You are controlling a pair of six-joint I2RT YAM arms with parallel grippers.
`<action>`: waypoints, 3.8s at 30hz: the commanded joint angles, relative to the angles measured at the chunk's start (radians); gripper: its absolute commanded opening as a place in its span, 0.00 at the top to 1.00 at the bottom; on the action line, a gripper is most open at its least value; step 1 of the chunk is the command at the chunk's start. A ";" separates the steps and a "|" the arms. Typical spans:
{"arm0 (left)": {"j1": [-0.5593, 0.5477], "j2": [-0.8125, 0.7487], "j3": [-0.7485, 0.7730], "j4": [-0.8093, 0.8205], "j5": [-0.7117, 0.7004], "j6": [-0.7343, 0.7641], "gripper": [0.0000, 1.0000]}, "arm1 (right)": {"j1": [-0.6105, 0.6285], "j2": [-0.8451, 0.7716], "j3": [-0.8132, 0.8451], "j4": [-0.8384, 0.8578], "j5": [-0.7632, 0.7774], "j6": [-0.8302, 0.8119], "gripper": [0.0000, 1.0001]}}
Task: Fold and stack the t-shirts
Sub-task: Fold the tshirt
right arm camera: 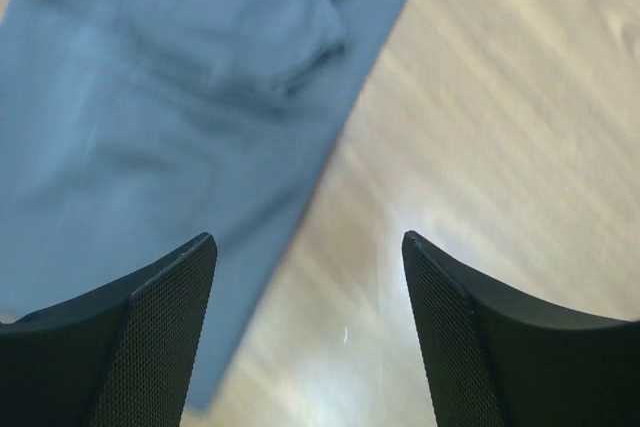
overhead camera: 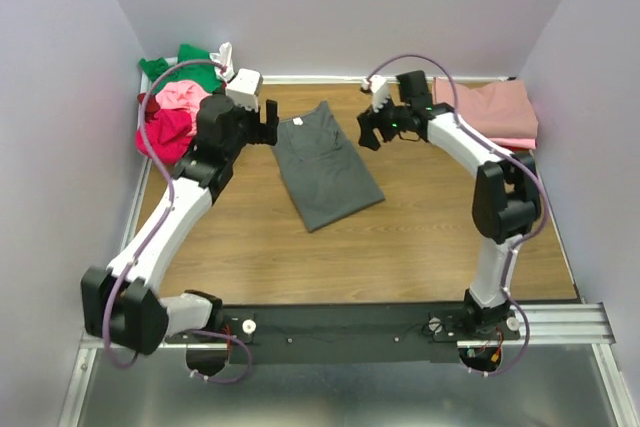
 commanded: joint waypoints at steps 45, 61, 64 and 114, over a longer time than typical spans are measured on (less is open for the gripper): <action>-0.794 -0.378 -0.458 -0.079 0.120 -0.368 0.17 | -0.135 -0.436 -0.610 -0.650 -0.120 -0.286 0.47; -0.989 0.000 -0.062 -0.365 -0.342 0.188 0.11 | -0.152 -0.665 -0.681 -0.608 -0.479 -0.976 0.03; -0.931 -0.017 -0.144 -0.307 -0.210 0.296 0.14 | -0.151 -0.657 -0.708 -0.585 -0.475 -1.026 0.01; -0.811 0.221 -0.396 0.002 -0.130 0.485 0.84 | -0.032 -0.565 -0.974 -0.128 -0.216 -1.069 0.16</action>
